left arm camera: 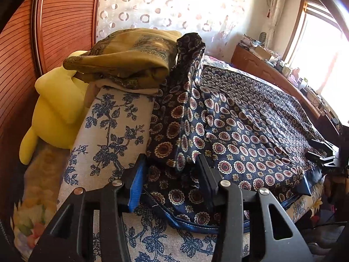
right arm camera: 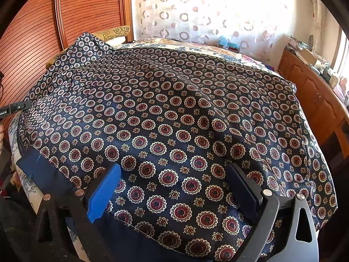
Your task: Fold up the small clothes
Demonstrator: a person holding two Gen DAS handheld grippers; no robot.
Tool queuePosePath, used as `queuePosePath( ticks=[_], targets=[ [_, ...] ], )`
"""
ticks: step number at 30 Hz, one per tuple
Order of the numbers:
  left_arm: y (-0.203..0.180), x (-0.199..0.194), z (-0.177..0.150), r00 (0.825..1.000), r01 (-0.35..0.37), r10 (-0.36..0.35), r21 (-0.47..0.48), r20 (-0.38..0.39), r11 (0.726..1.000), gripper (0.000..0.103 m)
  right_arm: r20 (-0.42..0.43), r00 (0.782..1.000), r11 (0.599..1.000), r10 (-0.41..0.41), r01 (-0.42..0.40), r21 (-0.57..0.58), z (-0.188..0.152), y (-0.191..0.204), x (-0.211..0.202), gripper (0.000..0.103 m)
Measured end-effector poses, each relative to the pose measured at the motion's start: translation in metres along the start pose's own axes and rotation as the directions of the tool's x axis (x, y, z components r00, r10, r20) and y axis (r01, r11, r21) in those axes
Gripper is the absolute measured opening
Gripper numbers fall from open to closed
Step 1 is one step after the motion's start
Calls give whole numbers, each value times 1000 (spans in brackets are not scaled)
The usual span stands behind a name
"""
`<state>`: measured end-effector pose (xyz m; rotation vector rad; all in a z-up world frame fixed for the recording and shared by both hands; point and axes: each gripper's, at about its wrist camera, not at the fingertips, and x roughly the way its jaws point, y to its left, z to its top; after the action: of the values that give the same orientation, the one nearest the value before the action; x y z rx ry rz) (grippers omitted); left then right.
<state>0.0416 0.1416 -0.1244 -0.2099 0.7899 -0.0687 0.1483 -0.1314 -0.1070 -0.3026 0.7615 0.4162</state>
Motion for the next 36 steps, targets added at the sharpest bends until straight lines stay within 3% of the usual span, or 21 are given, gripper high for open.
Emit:
queuePosePath(
  ticks=[3, 4, 5, 11, 18, 26, 36],
  targets=[
    [-3, 1, 0, 999, 32, -32, 10, -7, 999, 30, 0, 1000, 1000, 0, 0, 0, 0, 1, 0, 98],
    [-4, 3, 1, 999, 50, -50, 12, -11, 999, 22, 0, 1000, 1000, 0, 0, 0, 0, 2, 0, 98],
    [-4, 3, 1, 998, 65, -64, 7, -10, 998, 5, 0, 1000, 1000, 0, 0, -1, 0, 1, 0, 98],
    [-19, -12, 16, 990, 126, -126, 9, 59, 992, 4, 0, 1000, 1000, 2, -2, -1, 0, 2, -1, 98],
    [-76, -26, 60, 965, 220, -234, 118, 117, 968, 4, 43, 999, 999, 13, -15, 40, -7, -10, -17, 98],
    [-181, -22, 107, 911, 353, -398, 296, 110, 888, 4, 104, 992, 990, -77, 64, 122, -28, -50, -56, 98],
    [-307, -13, 144, 842, 473, -539, 461, 13, 751, 4, 148, 979, 965, -138, 100, 242, -63, -95, -98, 97]
  ],
)
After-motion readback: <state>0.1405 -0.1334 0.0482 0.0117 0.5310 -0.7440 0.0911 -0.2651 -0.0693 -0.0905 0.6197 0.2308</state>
